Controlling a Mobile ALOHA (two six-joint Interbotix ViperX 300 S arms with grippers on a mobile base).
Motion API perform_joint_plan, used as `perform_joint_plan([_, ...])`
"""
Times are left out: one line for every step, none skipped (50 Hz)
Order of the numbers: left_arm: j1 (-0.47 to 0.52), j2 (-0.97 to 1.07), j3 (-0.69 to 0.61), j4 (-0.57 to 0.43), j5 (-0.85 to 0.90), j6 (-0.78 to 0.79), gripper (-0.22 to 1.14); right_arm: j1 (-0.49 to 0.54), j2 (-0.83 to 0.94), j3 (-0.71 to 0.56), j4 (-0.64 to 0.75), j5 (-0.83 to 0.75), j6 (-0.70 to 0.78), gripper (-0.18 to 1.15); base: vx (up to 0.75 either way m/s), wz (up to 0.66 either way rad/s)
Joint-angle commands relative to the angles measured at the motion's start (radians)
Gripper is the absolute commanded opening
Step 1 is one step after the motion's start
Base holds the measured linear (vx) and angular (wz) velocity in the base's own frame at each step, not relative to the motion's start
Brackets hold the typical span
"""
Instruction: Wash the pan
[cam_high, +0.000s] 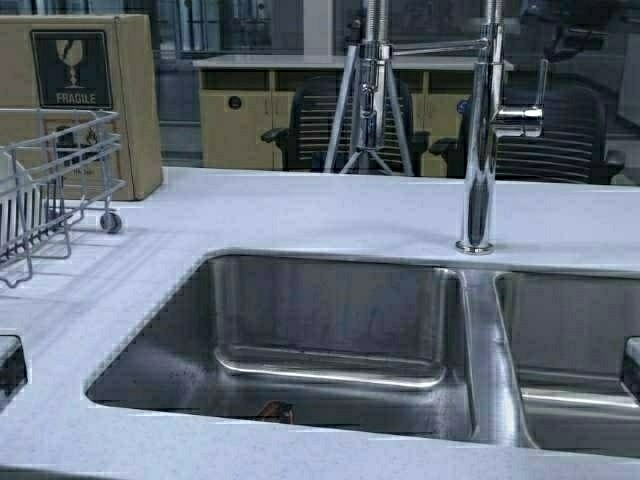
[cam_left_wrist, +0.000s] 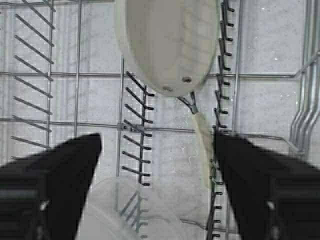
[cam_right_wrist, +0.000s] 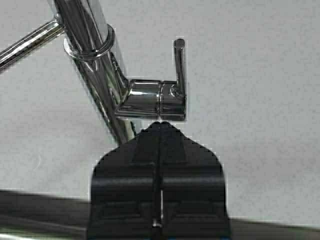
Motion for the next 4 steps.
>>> perform_joint_plan([-0.002,-0.018,-0.014,0.002,-0.005,-0.003,0.99,0.0,-0.012,-0.021,0.0,-0.011,-0.002,0.05,0.0,0.0])
perform_joint_plan([-0.002,-0.018,-0.014,0.002,-0.005,-0.003,0.99,0.0,-0.012,-0.023,0.0,-0.011,-0.002,0.05,0.0,0.0])
perform_joint_plan([0.0,-0.018,-0.014,0.002,-0.005,-0.003,0.99,0.0,-0.012,-0.023,0.0,-0.011,-0.002,0.05,0.0,0.0])
perform_joint_plan([-0.002,-0.018,-0.014,0.003,-0.005,-0.003,0.99,0.0,-0.012,-0.023,0.0,-0.011,-0.002,0.05,0.0,0.0])
